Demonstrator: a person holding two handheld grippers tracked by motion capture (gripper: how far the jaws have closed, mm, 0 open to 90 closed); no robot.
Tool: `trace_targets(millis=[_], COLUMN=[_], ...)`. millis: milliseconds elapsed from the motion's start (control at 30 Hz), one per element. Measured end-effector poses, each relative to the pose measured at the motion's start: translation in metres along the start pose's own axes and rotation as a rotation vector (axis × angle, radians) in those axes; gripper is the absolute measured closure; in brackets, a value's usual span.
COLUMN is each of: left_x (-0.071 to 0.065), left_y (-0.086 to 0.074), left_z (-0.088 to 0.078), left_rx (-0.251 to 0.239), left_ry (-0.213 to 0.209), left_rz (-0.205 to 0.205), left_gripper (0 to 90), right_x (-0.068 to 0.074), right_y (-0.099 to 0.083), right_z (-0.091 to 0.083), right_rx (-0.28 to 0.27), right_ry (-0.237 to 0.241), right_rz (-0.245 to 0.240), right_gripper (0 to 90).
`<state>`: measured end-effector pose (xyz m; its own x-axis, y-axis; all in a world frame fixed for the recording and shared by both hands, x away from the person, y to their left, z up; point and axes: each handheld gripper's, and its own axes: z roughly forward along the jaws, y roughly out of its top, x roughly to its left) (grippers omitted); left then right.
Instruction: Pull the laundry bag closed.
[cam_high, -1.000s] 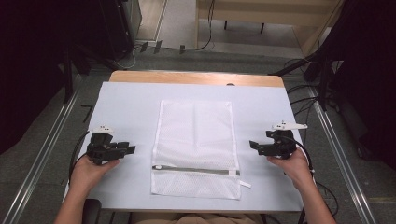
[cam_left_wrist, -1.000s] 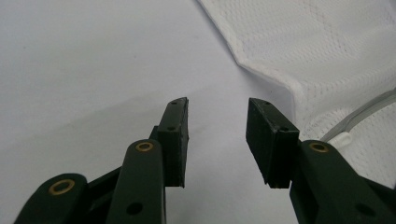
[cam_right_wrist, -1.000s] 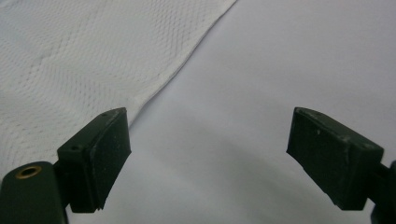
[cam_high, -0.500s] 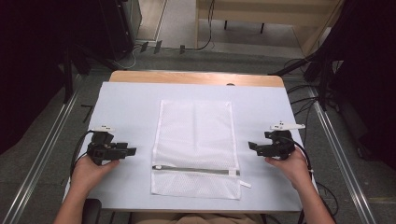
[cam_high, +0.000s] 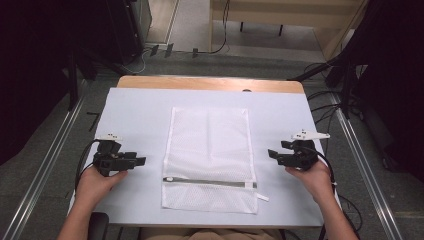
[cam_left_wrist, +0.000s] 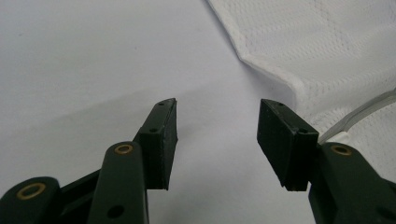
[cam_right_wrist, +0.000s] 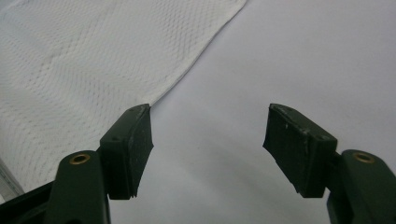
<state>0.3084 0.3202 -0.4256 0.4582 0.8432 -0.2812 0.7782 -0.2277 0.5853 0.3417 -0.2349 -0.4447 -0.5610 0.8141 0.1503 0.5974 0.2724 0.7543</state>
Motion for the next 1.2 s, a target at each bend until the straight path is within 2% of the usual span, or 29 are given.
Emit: trace_targets(millis=[333,467,667,833,1067,1133,1200], left_x=[-0.005,-0.007,-0.010,-0.010,-0.011,-0.011,-0.012], left_y=[0.000,-0.001,-0.004,-0.006,-0.008,-0.008,-0.009], left_z=[-0.002,-0.002,-0.003,-0.005,-0.006,-0.006,-0.007], left_rx=[-0.010,-0.010,-0.011,-0.023,-0.027,-0.030,-0.034], left_ry=[-0.016,-0.024,-0.030,-0.020,-0.016,-0.017,-0.018], left_rz=[0.014,0.010,0.013,0.020,0.036,0.041,0.051], left_gripper=[44.1,43.2,42.4,41.5,40.4,40.3,41.4], right_x=[0.014,0.024,0.043,0.057,0.071,0.075,0.080], right_y=[0.007,0.011,0.014,0.018,0.024,0.025,0.026], right_z=[-0.002,-0.001,0.006,0.011,0.013,0.014,0.015], right_rx=[0.002,0.009,0.018,0.031,0.037,0.039,0.041], right_ry=[0.031,0.059,0.113,0.137,0.181,0.186,0.193], right_rz=[-0.020,-0.031,-0.089,-0.126,-0.118,-0.132,-0.145], right_gripper=[47.1,47.5,49.2,48.6,49.7,53.6,53.7])
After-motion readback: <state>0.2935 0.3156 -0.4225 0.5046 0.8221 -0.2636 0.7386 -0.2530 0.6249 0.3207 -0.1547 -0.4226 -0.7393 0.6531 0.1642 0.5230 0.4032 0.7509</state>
